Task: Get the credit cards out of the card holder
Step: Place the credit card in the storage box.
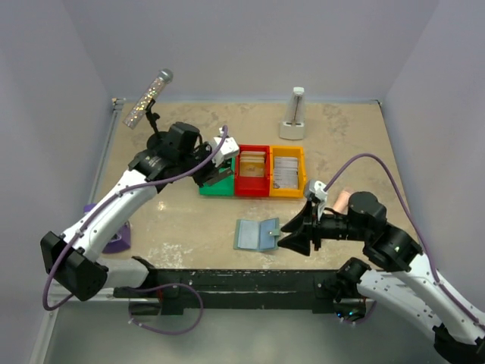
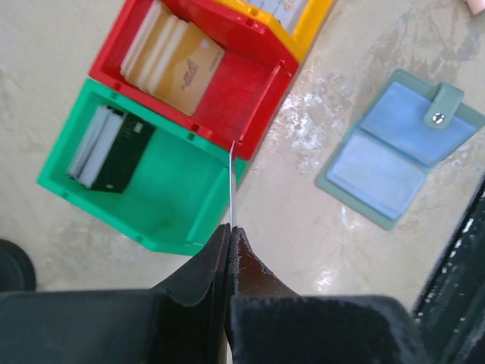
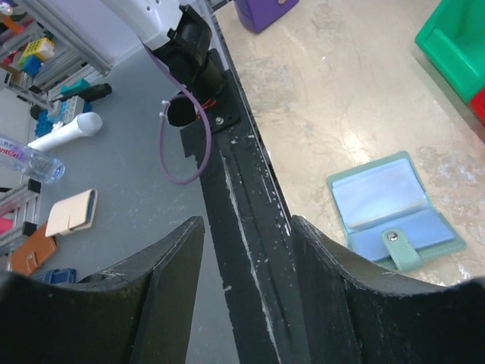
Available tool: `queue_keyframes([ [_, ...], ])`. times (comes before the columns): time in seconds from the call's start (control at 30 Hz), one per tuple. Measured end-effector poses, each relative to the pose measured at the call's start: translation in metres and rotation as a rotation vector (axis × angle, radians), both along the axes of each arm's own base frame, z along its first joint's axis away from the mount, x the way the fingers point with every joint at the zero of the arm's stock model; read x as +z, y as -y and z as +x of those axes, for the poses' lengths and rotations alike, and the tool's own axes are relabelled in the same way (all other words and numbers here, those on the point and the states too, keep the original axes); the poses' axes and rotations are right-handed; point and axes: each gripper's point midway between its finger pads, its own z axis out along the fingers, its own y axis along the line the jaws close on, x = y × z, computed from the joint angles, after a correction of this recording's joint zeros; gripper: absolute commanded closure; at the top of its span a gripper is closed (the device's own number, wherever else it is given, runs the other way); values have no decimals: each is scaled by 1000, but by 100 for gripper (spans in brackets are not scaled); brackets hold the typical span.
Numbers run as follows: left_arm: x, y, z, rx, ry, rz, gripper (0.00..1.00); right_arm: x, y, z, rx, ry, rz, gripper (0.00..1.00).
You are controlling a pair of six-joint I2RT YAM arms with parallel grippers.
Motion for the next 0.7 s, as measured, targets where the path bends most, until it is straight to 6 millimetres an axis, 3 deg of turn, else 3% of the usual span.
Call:
queue_keyframes([
  [0.23,38,-3,32,-292,238,21,100,-4,-1,-9,41,-34,12,49],
  [0.3,41,-1,44,-367,267,45,100,-9,-1,-12,47,-47,11,50],
  [0.4,29,-1,63,-435,266,83,100,-12,1,-16,57,-57,9,50],
  [0.5,4,-7,76,-471,213,132,100,-11,4,-20,65,-52,11,51],
  [0.7,-24,-9,90,-524,148,177,100,-17,6,-22,68,-66,-12,53],
])
